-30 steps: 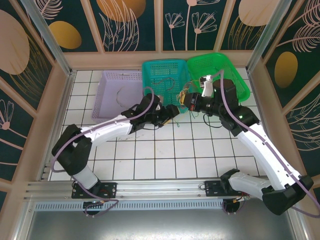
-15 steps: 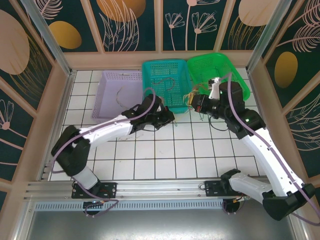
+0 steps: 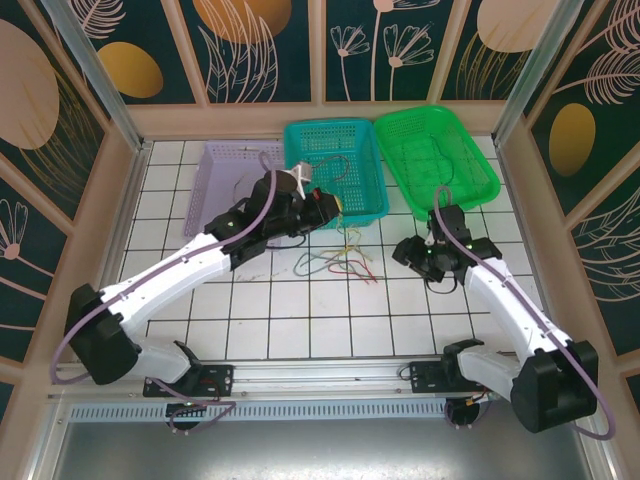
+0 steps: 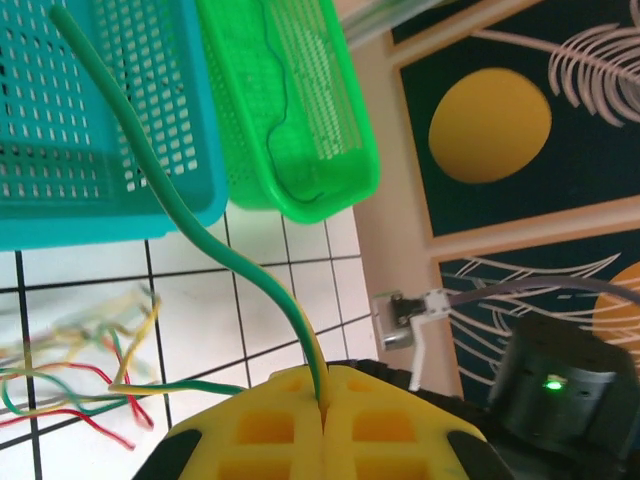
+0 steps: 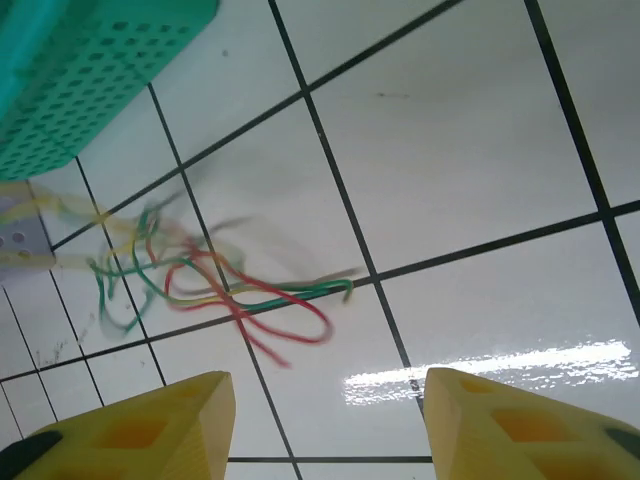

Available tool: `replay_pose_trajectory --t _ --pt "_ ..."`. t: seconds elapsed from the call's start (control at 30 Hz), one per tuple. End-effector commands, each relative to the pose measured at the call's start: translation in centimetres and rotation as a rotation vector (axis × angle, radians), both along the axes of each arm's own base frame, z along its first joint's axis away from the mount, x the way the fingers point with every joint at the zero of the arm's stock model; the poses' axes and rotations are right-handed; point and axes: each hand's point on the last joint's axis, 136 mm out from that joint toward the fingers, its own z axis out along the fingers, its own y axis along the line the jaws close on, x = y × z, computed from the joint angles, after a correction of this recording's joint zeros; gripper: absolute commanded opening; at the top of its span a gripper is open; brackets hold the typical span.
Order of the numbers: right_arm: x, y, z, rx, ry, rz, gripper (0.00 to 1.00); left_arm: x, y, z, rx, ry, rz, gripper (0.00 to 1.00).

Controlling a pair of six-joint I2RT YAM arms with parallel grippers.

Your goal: Untangle the cables

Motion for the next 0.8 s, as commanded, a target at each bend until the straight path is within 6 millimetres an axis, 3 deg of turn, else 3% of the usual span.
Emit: replay_pose_trajectory --t 0.0,0.13,0.33,0.57,0.67,0.77 --pt "1.2 0.1 2.3 0.034 -0.11 -0.021 0.54 -0.7 -1.5 3.3 -0.06 -0.092 -0.097 0.0" --pt "1.2 1.4 3.9 0.152 -0.137 -0.035 0.55 -1.4 -2.1 3.5 -0.054 -0.119 -0.165 0.0" --pt "1.1 4.4 5.8 0.473 -0.089 -0.163 0.51 -2.2 -2.6 4.1 -0.097 -0.129 -0.223 0.0" --pt "2.3 5.4 9.2 0.752 -0.015 -0.376 0.5 -3.3 -3.0 4.0 -0.134 -0.14 -0.281 0.0" --pt "2.0 5.4 9.9 0.753 0.028 -0.405 0.51 -3.5 -2.8 3.2 -0.094 -0.156 -0.297 0.0" --pt "1.0 5.7 8.4 0.755 0.146 -0.435 0.52 -3.7 -2.7 2.0 -0.07 -0.157 -0.31 0.0"
